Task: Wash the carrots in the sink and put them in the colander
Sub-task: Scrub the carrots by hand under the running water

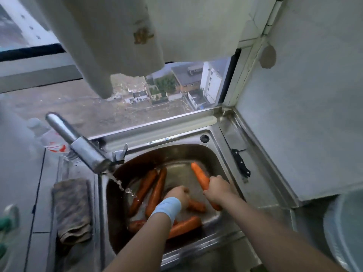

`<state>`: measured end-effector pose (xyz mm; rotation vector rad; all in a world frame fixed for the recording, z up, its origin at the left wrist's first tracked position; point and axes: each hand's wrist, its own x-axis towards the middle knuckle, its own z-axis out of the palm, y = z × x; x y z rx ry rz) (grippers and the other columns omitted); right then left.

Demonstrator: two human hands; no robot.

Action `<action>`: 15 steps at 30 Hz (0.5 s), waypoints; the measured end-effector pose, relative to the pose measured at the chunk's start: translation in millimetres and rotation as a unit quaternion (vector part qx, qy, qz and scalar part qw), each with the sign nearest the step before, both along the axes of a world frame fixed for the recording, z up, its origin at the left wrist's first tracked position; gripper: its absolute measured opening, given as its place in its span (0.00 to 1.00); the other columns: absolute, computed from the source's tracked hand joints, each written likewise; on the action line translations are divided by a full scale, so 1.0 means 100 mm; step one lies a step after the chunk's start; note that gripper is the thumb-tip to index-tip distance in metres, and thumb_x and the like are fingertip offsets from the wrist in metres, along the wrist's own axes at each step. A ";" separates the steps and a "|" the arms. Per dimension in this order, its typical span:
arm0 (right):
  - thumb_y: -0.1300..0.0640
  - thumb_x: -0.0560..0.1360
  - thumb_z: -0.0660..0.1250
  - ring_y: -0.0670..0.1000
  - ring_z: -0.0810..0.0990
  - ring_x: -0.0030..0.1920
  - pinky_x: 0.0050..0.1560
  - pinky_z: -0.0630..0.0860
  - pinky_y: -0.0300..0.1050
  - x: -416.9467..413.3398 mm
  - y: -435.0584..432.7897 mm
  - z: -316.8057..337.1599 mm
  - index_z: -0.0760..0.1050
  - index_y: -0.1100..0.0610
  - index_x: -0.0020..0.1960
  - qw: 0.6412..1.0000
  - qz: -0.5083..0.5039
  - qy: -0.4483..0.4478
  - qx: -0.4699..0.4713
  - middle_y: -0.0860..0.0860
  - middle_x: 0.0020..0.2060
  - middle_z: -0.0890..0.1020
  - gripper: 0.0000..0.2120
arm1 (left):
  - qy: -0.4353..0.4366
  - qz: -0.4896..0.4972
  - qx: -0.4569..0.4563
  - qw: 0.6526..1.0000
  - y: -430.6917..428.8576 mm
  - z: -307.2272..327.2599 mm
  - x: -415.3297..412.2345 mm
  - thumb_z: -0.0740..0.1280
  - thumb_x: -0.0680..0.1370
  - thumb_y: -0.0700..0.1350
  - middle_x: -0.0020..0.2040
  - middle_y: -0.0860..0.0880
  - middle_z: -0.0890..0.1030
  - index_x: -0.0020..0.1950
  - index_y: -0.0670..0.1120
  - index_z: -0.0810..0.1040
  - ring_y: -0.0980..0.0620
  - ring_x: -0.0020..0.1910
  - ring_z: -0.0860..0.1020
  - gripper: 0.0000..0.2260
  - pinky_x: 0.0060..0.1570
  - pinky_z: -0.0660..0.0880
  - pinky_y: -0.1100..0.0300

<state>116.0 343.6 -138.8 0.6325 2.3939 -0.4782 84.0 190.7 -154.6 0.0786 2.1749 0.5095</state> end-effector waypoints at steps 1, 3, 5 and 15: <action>0.49 0.80 0.68 0.60 0.77 0.66 0.65 0.74 0.51 -0.04 0.00 -0.08 0.68 0.53 0.75 1.000 0.015 -0.009 -0.002 0.60 0.70 0.72 0.26 | 0.004 -0.009 -0.011 1.000 0.04 -0.09 -0.04 0.67 0.78 0.51 0.73 0.46 0.74 0.74 0.47 0.72 0.46 0.72 0.71 0.24 0.73 0.65 0.55; 0.50 0.80 0.67 0.60 0.76 0.68 0.66 0.74 0.50 -0.10 -0.02 -0.29 0.67 0.54 0.76 0.999 0.029 -0.020 -0.012 0.61 0.71 0.70 0.27 | 0.017 -0.039 -0.033 0.999 0.09 -0.25 -0.12 0.68 0.77 0.51 0.73 0.45 0.73 0.73 0.48 0.73 0.44 0.72 0.71 0.25 0.72 0.66 0.54; 0.49 0.79 0.68 0.59 0.77 0.66 0.66 0.75 0.51 -0.15 -0.03 -0.50 0.68 0.55 0.74 0.999 0.034 -0.024 -0.005 0.59 0.70 0.70 0.27 | 0.035 -0.073 -0.047 0.996 0.12 -0.40 -0.15 0.70 0.75 0.56 0.72 0.45 0.74 0.72 0.47 0.74 0.43 0.71 0.72 0.27 0.72 0.66 0.54; 0.35 0.73 0.70 0.59 0.72 0.66 0.63 0.73 0.52 -0.07 -0.02 -0.98 0.63 0.54 0.76 0.989 0.132 0.022 0.061 0.56 0.67 0.70 0.39 | 0.047 -0.100 -0.096 0.989 0.04 -0.90 0.09 0.63 0.78 0.51 0.76 0.44 0.66 0.75 0.50 0.67 0.40 0.75 0.62 0.25 0.73 0.64 0.49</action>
